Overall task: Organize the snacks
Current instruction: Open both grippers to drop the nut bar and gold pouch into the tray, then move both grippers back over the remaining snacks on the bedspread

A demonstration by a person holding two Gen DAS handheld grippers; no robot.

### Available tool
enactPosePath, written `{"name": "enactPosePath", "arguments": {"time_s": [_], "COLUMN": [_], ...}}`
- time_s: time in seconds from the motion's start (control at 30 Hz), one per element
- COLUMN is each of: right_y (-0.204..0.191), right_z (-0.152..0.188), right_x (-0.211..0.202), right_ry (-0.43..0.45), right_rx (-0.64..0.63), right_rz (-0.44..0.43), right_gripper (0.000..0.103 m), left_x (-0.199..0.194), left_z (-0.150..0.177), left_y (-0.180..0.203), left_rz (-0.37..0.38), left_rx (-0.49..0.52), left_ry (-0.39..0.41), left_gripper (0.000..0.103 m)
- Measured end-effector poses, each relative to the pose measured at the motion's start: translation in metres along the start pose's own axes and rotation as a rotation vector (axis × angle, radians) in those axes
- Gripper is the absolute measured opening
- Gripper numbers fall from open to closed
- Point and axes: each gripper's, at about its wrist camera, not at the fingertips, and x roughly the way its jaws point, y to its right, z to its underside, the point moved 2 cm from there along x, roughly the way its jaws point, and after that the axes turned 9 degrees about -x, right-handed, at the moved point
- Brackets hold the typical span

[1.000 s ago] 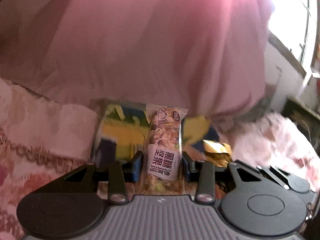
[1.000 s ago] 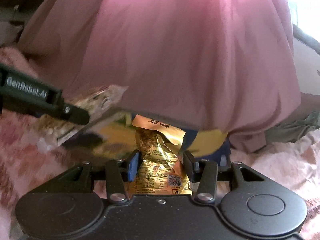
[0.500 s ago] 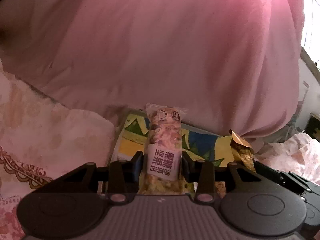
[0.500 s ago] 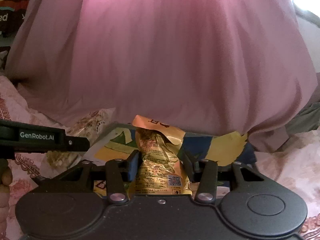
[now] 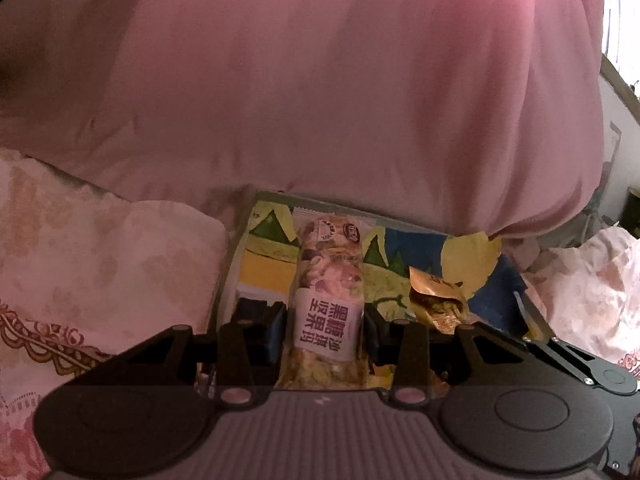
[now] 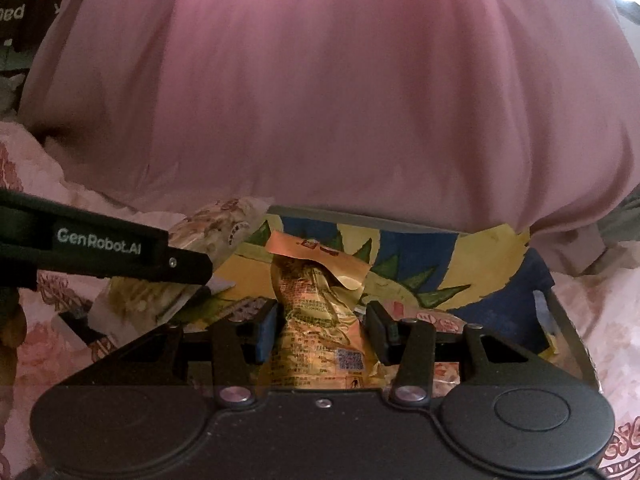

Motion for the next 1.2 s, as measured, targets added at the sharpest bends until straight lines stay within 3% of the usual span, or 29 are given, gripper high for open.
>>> {"name": "enactPosePath", "arguments": {"time_s": [0.4, 0.67, 0.87, 0.93, 1.1, 1.2], "right_y": [-0.002, 0.003, 0.019, 0.024, 0.039, 0.044], "right_z": [0.002, -0.002, -0.011, -0.017, -0.036, -0.047], "right_x": [0.004, -0.005, -0.022, -0.032, -0.062, -0.082], "right_ry": [-0.022, -0.009, 0.008, 0.026, 0.086, 0.108], "right_rx": [-0.022, -0.022, 0.032, 0.048, 0.105, 0.103], "right_rz": [-0.001, 0.031, 0.065, 0.077, 0.090, 0.097], "right_gripper": [0.054, 0.065, 0.076, 0.083, 0.100, 0.102], "left_x": [0.010, 0.002, -0.023, -0.034, -0.070, -0.092], "left_z": [0.003, -0.002, -0.011, -0.015, -0.021, -0.022], "left_y": [0.000, 0.001, 0.014, 0.020, 0.027, 0.028], "left_rz": [-0.019, 0.002, -0.011, -0.022, -0.038, -0.046], "left_rx": [0.010, -0.030, -0.008, 0.001, -0.022, -0.031], "left_ry": [-0.025, -0.007, 0.078, 0.112, 0.200, 0.245], "left_gripper": [0.040, 0.044, 0.067, 0.079, 0.099, 0.102]}}
